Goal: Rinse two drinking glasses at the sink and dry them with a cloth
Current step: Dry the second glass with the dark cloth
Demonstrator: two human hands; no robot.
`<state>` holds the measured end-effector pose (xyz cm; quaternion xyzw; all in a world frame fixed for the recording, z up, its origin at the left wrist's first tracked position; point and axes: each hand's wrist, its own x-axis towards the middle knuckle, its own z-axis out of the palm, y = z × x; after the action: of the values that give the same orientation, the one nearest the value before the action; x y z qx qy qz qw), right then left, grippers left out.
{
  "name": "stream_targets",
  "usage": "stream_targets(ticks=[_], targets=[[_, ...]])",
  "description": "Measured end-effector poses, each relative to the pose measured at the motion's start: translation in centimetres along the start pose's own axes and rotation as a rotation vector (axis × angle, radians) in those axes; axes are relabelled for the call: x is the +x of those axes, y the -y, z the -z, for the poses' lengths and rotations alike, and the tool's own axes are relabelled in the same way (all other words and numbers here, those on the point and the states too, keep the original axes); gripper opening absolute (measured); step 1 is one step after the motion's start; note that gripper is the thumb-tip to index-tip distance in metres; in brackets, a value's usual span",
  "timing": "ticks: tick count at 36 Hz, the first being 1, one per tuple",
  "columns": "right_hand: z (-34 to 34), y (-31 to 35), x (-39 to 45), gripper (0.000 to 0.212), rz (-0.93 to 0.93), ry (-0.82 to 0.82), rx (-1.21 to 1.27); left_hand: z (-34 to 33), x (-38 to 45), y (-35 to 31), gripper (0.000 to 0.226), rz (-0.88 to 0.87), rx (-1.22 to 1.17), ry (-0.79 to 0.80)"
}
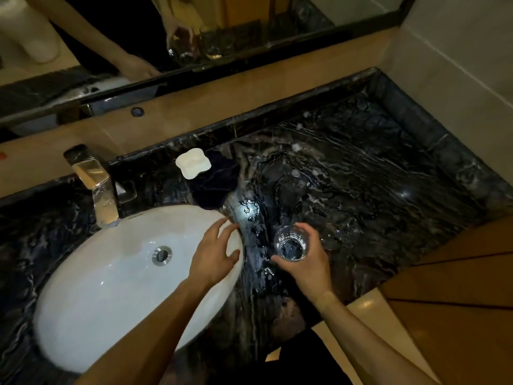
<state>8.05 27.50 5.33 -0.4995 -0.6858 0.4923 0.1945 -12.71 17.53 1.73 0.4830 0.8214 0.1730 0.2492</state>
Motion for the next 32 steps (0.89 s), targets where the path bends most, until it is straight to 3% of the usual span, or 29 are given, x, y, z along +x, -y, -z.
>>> stream_targets(ticks=[7, 12, 14, 16, 18, 21, 23, 25, 26, 29, 32], targets=[[-0.1, 0.0, 0.6, 0.086, -0.011, -0.012, -0.046, -2.8, -3.3, 0.0, 0.054, 0.068, -0.119, 0.103], [0.7, 0.2, 0.2, 0.102, 0.0, 0.054, -0.079, -3.8, -4.3, -0.7, 0.052, 0.069, -0.16, 0.074], [1.4, -0.2, -0.8, 0.099, 0.006, 0.062, -0.085, -3.7, -4.2, -0.8, 0.051, 0.072, -0.161, 0.07], [2.3, -0.9, -2.1, 0.068, 0.015, -0.025, -0.093, -3.4, -3.8, -0.7, 0.048, 0.061, -0.131, 0.069], [3.5, -1.8, -3.2, 0.043, -0.001, -0.213, -0.085, -2.4, -2.9, -0.6, 0.047, 0.035, -0.067, 0.061], [5.8, -3.2, -2.3, 0.052, -0.093, -0.379, -0.12, -0.1, 0.2, -0.6, 0.045, -0.028, 0.081, -0.017], [7.1, -3.7, -0.4, 0.081, -0.162, -0.326, -0.1, 1.9, 3.5, -0.9, 0.044, -0.047, 0.178, -0.139], [8.1, -3.6, 1.7, 0.108, -0.182, -0.228, -0.008, 3.9, 7.1, -1.5, 0.058, -0.016, 0.236, -0.219], [8.4, -3.4, 2.5, 0.112, -0.178, -0.175, 0.043, 4.8, 8.8, -1.8, 0.069, 0.029, 0.252, -0.199], [8.7, -3.3, 4.0, 0.097, -0.194, -0.054, 0.094, 6.4, 13.2, -2.3, 0.093, 0.186, 0.254, -0.02], [9.2, -3.4, 4.3, 0.082, -0.204, -0.059, 0.064, 6.3, 15.1, -2.3, 0.087, 0.216, 0.318, 0.011]])
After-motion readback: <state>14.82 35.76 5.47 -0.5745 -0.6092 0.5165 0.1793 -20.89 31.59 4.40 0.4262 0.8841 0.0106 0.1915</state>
